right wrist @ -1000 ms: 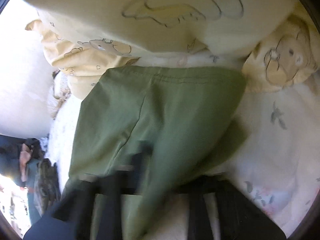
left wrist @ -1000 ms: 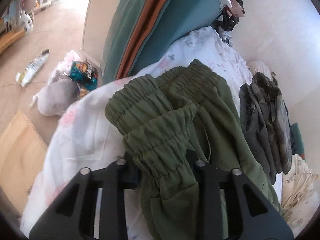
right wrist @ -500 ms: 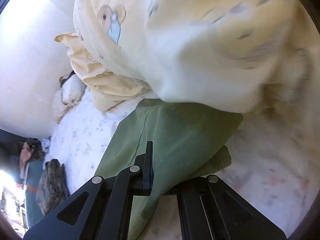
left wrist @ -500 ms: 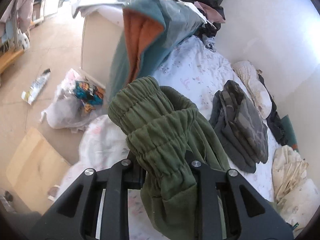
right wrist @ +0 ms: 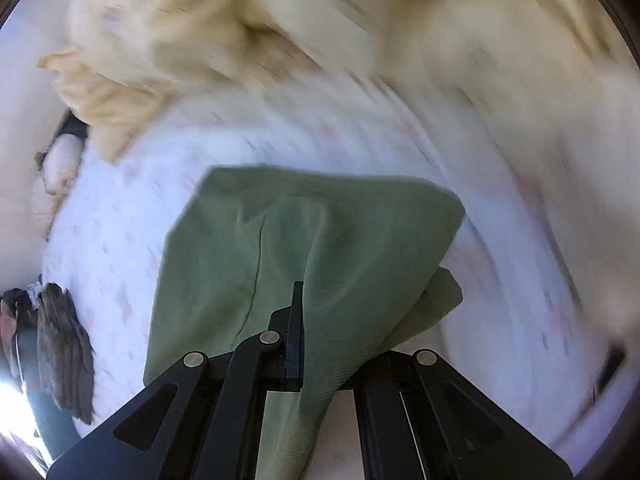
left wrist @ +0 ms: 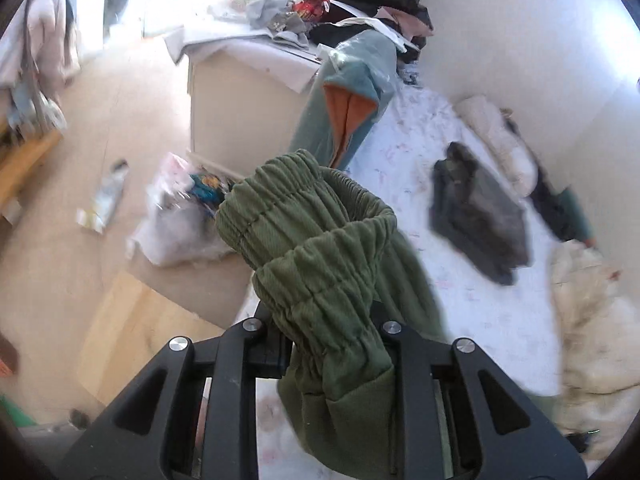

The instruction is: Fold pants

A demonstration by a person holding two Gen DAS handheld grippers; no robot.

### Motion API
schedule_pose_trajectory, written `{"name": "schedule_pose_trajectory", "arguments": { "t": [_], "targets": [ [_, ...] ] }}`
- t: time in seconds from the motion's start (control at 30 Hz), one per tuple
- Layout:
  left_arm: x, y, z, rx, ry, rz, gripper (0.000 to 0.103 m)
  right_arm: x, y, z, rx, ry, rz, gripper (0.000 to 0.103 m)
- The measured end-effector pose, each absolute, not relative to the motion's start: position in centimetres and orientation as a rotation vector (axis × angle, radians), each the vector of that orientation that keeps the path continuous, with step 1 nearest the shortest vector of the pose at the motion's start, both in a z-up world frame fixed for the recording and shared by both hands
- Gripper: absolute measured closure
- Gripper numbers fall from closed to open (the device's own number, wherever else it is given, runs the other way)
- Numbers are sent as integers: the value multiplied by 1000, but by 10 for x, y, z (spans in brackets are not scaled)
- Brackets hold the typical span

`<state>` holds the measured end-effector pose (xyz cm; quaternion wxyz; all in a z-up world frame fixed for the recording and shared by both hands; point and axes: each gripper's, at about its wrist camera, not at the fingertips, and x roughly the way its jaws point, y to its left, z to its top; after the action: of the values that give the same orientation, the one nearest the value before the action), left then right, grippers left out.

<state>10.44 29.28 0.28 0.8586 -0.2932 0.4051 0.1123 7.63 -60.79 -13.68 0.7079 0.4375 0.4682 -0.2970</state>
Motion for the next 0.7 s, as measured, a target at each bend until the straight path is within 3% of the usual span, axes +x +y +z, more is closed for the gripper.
{"name": "schedule_pose_trajectory", "arguments": {
  "t": [0.17,0.23,0.27,0.37,0.47,0.57,0.7],
  "targets": [
    [66,318,29,-563,845,205,84,37,-582,-150,958,1154,-664,102],
    [59,319,29,-532,867,202,84,29,-576,-159,907,1224,-679,95],
    [58,317,26,-513,880,201,84,32,-573,-163,854,1285,-697,84],
    [56,311,12,-489,921,202,83,30,-572,-161,762,1355,-762,70],
    [60,306,6,-498,939,207,82,39,-561,-135,503,1398,-889,44],
    [65,293,1,-426,981,213,81,49,-541,-93,261,1307,-953,44],
    [69,286,-3,-377,997,203,81,58,-475,-33,245,1081,-718,44]
  ]
}}
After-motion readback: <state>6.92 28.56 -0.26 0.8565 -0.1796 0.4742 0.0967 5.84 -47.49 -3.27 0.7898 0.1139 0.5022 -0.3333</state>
